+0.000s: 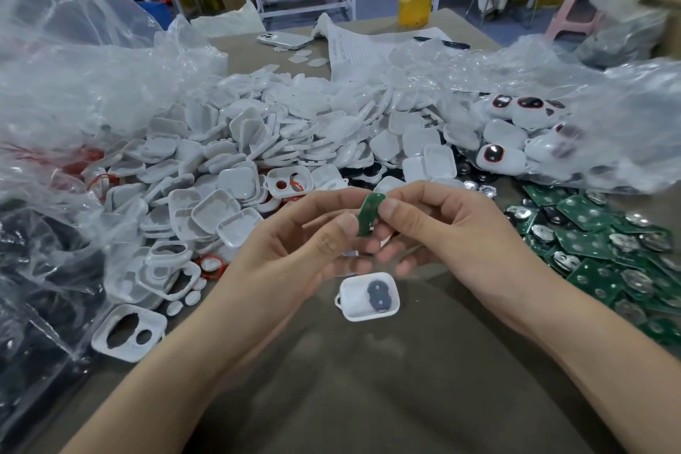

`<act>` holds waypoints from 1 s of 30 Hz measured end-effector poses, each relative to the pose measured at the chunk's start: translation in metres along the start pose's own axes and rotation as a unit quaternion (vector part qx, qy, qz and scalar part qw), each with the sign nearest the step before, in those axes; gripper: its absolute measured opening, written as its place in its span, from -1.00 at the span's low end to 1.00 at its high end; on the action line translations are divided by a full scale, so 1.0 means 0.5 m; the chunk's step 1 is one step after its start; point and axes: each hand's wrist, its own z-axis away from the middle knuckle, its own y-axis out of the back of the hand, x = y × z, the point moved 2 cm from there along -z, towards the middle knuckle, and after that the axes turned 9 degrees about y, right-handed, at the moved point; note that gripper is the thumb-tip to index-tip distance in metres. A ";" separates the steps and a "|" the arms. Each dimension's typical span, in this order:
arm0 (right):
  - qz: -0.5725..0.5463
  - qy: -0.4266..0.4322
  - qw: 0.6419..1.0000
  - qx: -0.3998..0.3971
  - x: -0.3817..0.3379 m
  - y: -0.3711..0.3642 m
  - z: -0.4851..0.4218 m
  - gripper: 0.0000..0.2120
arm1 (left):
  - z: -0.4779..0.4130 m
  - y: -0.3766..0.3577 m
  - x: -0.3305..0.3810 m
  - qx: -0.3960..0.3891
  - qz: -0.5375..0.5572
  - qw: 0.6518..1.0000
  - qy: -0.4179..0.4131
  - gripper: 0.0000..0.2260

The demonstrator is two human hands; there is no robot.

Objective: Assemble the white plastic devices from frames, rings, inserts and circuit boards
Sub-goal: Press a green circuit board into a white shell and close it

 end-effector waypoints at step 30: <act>0.482 0.156 0.824 -0.255 0.020 0.037 0.040 -0.51 | 0.053 0.013 -0.014 0.001 -0.603 0.787 -0.129 -0.80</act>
